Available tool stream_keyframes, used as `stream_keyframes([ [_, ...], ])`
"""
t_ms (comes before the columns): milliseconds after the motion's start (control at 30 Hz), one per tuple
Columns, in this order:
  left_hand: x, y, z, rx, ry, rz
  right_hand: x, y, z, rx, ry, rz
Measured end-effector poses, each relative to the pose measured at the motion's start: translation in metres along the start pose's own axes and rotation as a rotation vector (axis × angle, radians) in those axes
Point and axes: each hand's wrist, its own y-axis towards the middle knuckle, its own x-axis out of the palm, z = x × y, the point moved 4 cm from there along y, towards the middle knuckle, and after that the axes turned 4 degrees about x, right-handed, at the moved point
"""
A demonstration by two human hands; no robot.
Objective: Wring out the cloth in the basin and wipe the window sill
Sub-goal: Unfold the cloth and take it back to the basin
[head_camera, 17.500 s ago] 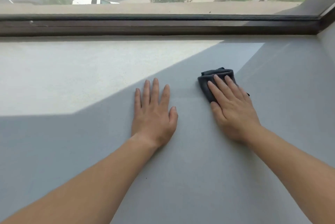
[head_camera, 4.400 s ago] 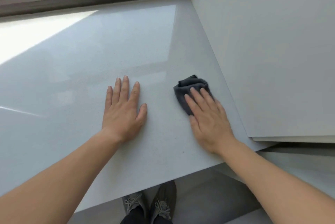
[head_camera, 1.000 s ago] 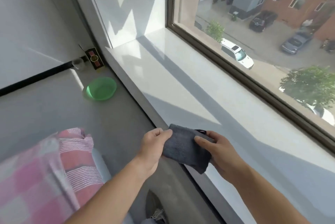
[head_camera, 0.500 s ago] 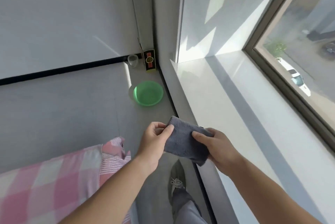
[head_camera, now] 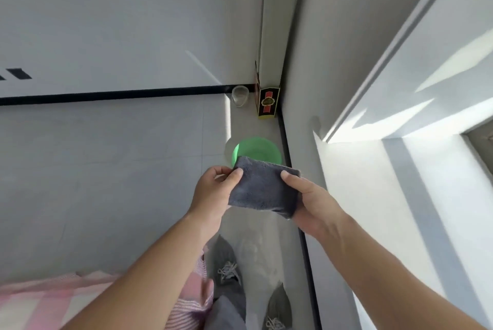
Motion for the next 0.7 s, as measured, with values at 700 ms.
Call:
stream_keyframes([
  [700, 0.058, 0.361, 0.098, -0.036, 0.451, -0.260, 0.073, 0.247, -0.147, -0.050, 0.239, 0.409],
])
